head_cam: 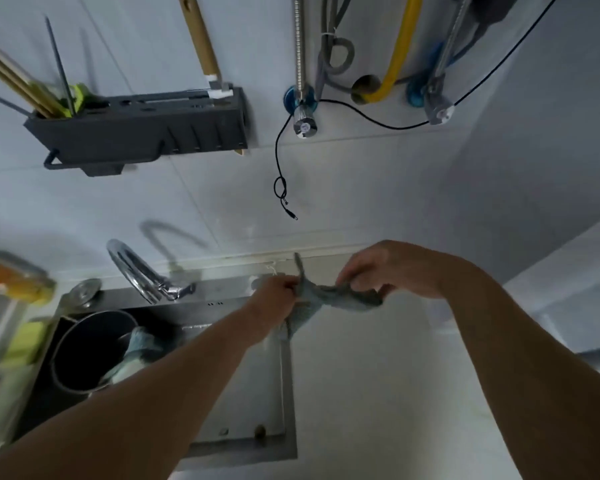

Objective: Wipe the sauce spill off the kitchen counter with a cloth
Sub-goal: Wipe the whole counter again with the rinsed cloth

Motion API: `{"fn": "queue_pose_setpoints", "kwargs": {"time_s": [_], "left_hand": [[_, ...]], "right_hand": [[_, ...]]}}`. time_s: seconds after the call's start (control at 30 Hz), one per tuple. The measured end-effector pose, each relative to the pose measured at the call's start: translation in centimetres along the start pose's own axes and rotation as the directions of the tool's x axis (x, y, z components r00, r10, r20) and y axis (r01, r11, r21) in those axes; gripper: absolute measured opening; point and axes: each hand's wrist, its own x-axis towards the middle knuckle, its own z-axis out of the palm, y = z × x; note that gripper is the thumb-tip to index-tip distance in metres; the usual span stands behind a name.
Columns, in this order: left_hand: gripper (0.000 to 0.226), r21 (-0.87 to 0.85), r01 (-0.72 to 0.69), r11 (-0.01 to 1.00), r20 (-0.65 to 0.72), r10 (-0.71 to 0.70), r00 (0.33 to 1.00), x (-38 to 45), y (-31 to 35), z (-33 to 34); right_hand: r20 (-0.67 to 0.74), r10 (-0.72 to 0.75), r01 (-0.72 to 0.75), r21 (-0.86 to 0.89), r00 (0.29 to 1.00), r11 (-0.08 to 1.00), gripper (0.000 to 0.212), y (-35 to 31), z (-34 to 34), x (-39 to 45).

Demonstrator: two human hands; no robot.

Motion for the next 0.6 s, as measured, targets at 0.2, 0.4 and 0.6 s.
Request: {"fn": "queue_pose_setpoints", "kwargs": {"time_s": [0.2, 0.4, 0.6], "left_hand": [[0.032, -0.376, -0.116, 0.919, 0.118, 0.172, 0.978, -0.9, 1.2, -0.4], [0.039, -0.24, -0.167, 0.956, 0.224, 0.222, 0.949, 0.2, 1.4, -0.6], [0.045, -0.188, 0.121, 0.975, 0.008, -0.122, 0.993, 2.4, -3.0, -1.6]], "right_hand": [[0.037, 0.056, -0.054, -0.048, 0.998, 0.997, 0.022, 3.2, -1.3, -0.9], [-0.244, -0.031, -0.021, -0.208, 0.969, 0.978, 0.045, 5.3, 4.4, 3.0], [-0.33, 0.276, -0.226, 0.181, 0.903, 0.957, 0.008, 8.8, 6.1, 4.7]]}}
